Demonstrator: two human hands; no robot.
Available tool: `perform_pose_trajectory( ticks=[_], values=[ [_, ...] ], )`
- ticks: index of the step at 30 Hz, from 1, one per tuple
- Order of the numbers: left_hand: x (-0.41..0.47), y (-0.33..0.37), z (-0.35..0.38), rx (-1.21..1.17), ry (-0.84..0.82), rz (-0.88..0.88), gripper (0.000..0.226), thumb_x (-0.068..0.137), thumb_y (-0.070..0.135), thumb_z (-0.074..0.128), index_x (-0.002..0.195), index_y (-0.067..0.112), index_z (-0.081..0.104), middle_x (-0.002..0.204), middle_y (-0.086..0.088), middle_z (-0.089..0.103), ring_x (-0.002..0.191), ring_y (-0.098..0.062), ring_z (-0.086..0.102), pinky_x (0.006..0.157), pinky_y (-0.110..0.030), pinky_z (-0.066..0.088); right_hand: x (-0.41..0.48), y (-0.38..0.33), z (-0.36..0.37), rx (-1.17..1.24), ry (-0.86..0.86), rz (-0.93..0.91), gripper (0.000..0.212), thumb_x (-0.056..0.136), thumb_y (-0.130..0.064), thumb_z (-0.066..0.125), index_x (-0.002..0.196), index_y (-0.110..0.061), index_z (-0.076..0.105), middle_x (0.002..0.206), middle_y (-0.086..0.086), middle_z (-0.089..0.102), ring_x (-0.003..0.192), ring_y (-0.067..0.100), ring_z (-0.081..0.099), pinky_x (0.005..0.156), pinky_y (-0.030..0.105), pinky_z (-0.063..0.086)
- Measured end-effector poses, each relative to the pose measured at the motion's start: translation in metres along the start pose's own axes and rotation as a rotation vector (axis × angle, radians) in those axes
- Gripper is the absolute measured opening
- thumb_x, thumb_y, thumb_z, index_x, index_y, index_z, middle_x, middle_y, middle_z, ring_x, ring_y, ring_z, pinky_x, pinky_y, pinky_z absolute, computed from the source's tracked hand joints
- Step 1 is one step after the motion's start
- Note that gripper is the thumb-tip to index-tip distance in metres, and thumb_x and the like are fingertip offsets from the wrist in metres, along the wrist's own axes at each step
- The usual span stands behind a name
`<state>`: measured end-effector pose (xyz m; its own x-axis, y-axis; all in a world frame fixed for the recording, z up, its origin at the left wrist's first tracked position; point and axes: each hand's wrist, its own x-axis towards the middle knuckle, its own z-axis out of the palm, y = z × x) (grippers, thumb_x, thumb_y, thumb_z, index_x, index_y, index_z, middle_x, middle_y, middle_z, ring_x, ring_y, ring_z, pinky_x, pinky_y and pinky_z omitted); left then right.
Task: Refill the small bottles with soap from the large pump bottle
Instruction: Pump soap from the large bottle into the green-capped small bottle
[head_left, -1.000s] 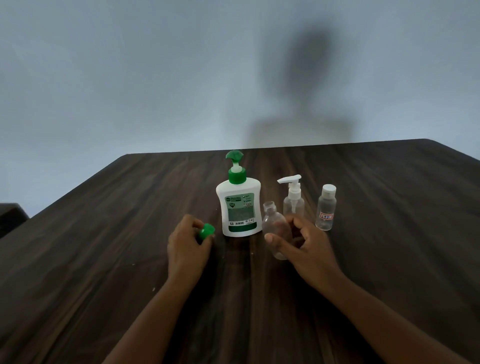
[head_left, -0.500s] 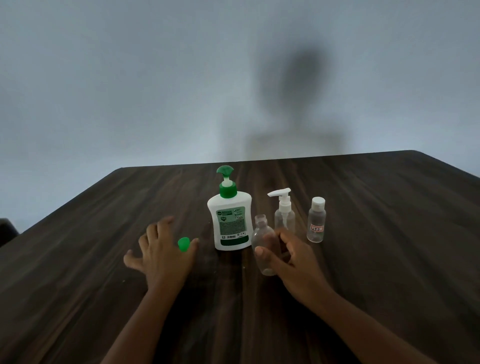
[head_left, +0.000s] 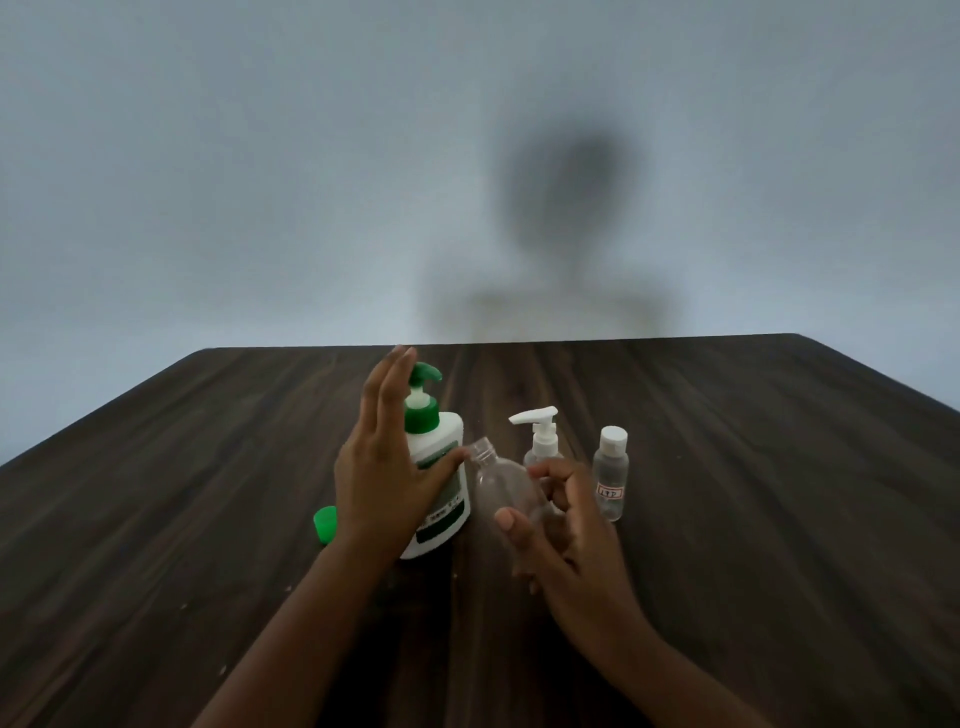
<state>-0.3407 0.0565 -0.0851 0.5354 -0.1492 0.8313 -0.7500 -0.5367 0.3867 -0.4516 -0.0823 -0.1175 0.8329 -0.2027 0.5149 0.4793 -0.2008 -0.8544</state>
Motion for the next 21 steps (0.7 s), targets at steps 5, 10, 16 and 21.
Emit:
perform_pose_trajectory(
  ticks=[5,10,16,21],
  values=[
    [-0.013,0.02,-0.005,0.044,0.053,0.011,0.097,0.061,0.029,0.088,0.14,0.023,0.03,0.145,0.002,0.035,0.112,-0.004,0.044,0.068,-0.024,0.043,-0.004,-0.001,0.004,0.034,0.098,-0.105,0.021,0.084,-0.045,0.054,0.104,-0.051,0.051,0.083,-0.002,0.059,0.061,0.006,0.056,0.054,0.02,0.045],
    [-0.022,0.038,0.004,0.058,0.031,0.089,0.104,0.06,0.026,0.089,0.143,0.016,0.026,0.148,-0.002,0.028,0.119,-0.014,0.046,0.073,-0.014,0.04,-0.005,-0.011,0.0,0.063,0.141,-0.19,0.031,0.083,-0.034,0.054,0.105,-0.054,0.048,0.098,-0.013,0.061,0.065,0.006,0.058,0.056,0.016,0.046],
    [-0.023,0.036,0.006,0.075,0.04,0.158,0.105,0.061,0.024,0.089,0.143,0.014,0.025,0.148,-0.003,0.027,0.126,-0.015,0.041,0.082,-0.023,0.045,-0.004,-0.016,0.0,0.023,0.204,-0.224,0.033,0.083,-0.037,0.059,0.109,-0.056,0.047,0.107,-0.012,0.06,0.081,0.016,0.064,0.064,0.024,0.053],
    [-0.025,0.036,0.007,0.028,0.039,0.146,0.106,0.059,0.024,0.09,0.143,0.015,0.026,0.148,-0.003,0.027,0.127,-0.017,0.042,0.079,-0.026,0.051,-0.002,-0.017,0.001,0.021,0.238,-0.233,0.03,0.084,-0.033,0.065,0.112,-0.039,0.055,0.11,-0.006,0.062,0.074,0.025,0.066,0.059,0.031,0.056]
  ],
)
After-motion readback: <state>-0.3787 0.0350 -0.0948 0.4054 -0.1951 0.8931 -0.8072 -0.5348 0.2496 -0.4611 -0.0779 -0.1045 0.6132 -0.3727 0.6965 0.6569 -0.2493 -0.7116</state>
